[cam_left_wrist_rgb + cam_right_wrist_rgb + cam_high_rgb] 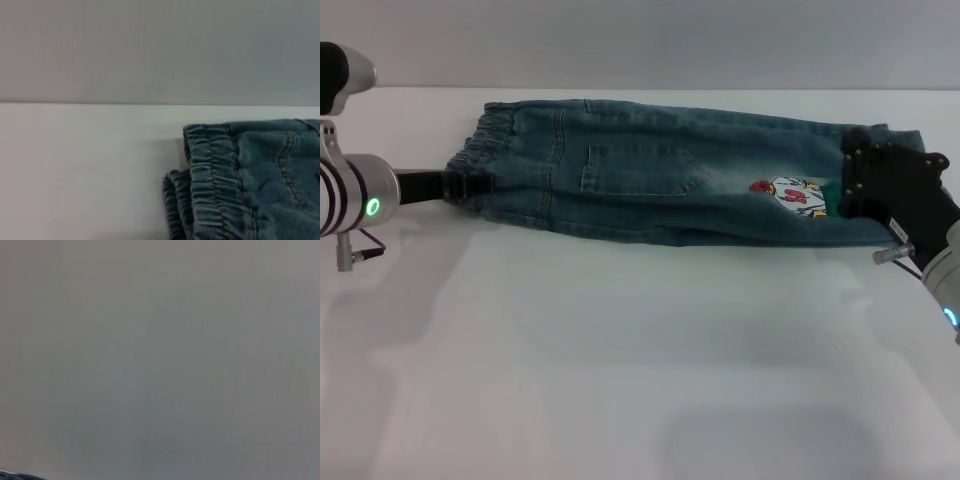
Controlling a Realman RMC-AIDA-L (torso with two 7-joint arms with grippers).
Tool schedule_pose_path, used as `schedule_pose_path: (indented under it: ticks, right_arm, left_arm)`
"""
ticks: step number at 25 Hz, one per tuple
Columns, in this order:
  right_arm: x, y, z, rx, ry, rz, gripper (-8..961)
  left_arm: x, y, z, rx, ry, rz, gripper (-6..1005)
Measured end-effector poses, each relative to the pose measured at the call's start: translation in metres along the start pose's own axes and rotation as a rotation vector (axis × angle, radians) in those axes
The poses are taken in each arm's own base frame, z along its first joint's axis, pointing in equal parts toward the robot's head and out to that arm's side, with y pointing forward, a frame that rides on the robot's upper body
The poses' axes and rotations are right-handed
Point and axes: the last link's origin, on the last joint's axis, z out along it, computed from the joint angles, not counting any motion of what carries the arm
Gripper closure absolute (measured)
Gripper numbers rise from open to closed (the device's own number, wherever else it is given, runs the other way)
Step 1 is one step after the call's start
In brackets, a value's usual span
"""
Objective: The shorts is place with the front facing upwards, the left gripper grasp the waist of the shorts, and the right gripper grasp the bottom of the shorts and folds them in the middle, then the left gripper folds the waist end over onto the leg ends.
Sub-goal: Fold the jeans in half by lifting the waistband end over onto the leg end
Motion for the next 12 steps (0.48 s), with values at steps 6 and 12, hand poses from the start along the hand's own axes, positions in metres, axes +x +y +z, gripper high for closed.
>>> schedule_pose_path:
  ticks: [6,12]
  right_arm:
    - [-0.0006,0.002,0.0008,-0.004,0.017,0.005,955]
    - [-0.0008,0.001,0.001,-0.002,0.02,0.005,954]
  left_arm:
    - [0.0002,-0.0004,0.0012,0.002,0.001,0.002,153]
    - [0.0013,0.002,0.0017,-0.009,0.003,0.003,153]
